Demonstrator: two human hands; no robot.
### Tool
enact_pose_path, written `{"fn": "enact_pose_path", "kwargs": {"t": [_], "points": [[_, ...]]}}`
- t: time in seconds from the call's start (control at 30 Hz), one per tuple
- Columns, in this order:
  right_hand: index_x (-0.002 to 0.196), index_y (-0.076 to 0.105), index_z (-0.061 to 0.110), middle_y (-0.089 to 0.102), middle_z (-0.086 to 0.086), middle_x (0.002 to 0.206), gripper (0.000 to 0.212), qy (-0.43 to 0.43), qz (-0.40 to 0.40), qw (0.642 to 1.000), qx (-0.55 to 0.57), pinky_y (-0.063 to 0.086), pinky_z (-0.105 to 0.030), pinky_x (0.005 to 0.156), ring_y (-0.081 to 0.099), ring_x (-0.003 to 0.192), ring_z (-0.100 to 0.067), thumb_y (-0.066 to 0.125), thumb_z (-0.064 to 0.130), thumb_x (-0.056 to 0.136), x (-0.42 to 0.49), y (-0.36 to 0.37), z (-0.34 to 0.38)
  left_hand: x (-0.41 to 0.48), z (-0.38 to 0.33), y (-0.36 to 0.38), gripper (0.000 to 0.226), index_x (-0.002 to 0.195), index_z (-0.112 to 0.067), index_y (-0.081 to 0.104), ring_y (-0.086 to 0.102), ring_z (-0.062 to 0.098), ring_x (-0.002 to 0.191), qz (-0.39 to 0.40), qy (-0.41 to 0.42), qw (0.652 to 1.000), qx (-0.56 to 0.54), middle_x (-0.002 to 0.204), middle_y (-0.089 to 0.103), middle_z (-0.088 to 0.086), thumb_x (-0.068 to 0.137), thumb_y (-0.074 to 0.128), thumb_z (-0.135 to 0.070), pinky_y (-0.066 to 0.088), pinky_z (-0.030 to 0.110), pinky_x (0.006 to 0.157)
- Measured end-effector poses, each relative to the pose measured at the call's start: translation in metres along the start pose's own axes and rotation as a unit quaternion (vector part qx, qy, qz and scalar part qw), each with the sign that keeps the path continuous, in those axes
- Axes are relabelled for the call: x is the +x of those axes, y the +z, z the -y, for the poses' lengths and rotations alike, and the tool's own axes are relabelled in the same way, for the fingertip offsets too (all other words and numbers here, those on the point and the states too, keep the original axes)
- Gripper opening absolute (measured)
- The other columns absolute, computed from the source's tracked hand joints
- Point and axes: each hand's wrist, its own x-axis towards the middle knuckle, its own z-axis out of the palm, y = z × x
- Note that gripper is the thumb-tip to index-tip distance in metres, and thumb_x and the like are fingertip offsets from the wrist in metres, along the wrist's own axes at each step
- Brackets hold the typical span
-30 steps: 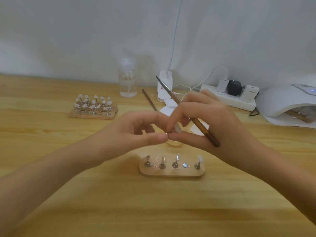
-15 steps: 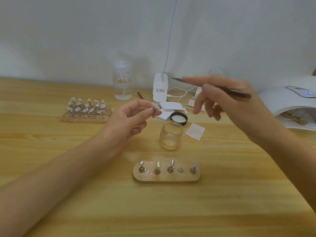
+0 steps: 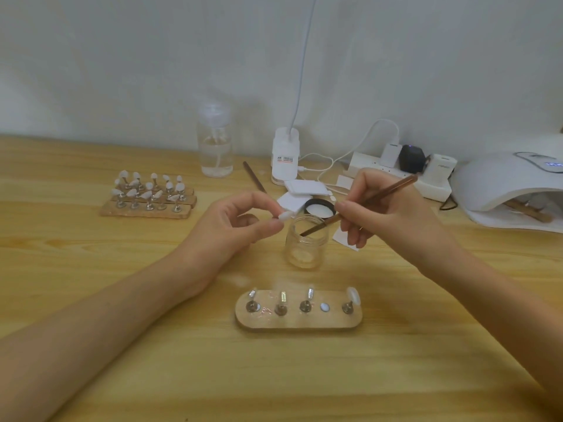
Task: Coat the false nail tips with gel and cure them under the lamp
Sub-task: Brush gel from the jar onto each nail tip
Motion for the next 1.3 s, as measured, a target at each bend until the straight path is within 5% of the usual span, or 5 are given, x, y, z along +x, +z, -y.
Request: {"fn": "enact_pose_path", "kwargs": {"t": [0.13,0.33,0.53,0.97,1.3], "points": [[0.085,0.055,-0.006,0.067,-0.015,0.065,0.024,-0.007,0.003,1.0,0.003,0.056,-0.031,0.05,0.066,0.053,-0.024,0.07,0.012,0.089,-0.001,0.006,-0.001,-0.001,0.0,0.002,0.012,0.078,-0.032,0.071,0.04,0.002,0.055,0.003,0.01,1.0,0.012,0.08,0.065,-0.017,0.075,0.082,-0.029,0.034,0.01,0.048],[0.084,0.055,-0.004,0.067,-0.012,0.065,0.022,-0.009,-0.011,0.999,0.035,0.053,-0.026,0.049,0.063,0.051,-0.019,0.068,0.012,0.091,-0.003,0.011,-0.004,-0.001,0.0,0.004,0.006,0.078,-0.033,0.07,0.041,-0.001,0.052,-0.019,0.018,0.999,0.043,0.07,0.064,-0.022,0.075,0.076,-0.032,0.035,0.007,0.048],[0.079,0.055,0.009,0.063,-0.006,0.062,0.018,0.025,-0.058,0.989,0.132,0.044,-0.021,0.046,0.054,0.049,-0.015,0.064,0.015,0.093,-0.004,0.0,-0.015,-0.001,0.005,0.003,0.011,0.08,-0.028,0.071,0.043,0.007,0.053,-0.035,0.004,0.996,0.087,0.065,0.061,-0.01,0.083,0.077,-0.019,0.034,0.014,0.047],[0.076,0.058,0.017,0.057,0.0,0.067,0.01,0.17,-0.046,0.902,0.395,0.042,-0.009,0.041,0.05,0.05,-0.003,0.067,0.019,0.079,-0.007,0.008,-0.031,0.0,0.008,0.003,0.013,0.078,-0.023,0.069,0.043,0.004,0.049,-0.029,0.021,0.994,0.099,0.058,0.059,-0.021,0.084,0.075,-0.013,0.034,0.012,0.045],[0.075,0.052,0.014,0.058,0.001,0.063,0.016,0.129,-0.061,0.93,0.339,0.04,-0.013,0.042,0.05,0.05,-0.005,0.064,0.021,0.082,-0.009,0.016,-0.028,0.0,0.009,0.004,0.013,0.077,-0.02,0.068,0.043,0.006,0.05,-0.031,0.033,0.994,0.104,0.054,0.056,-0.018,0.084,0.076,-0.012,0.035,0.013,0.047]]}}
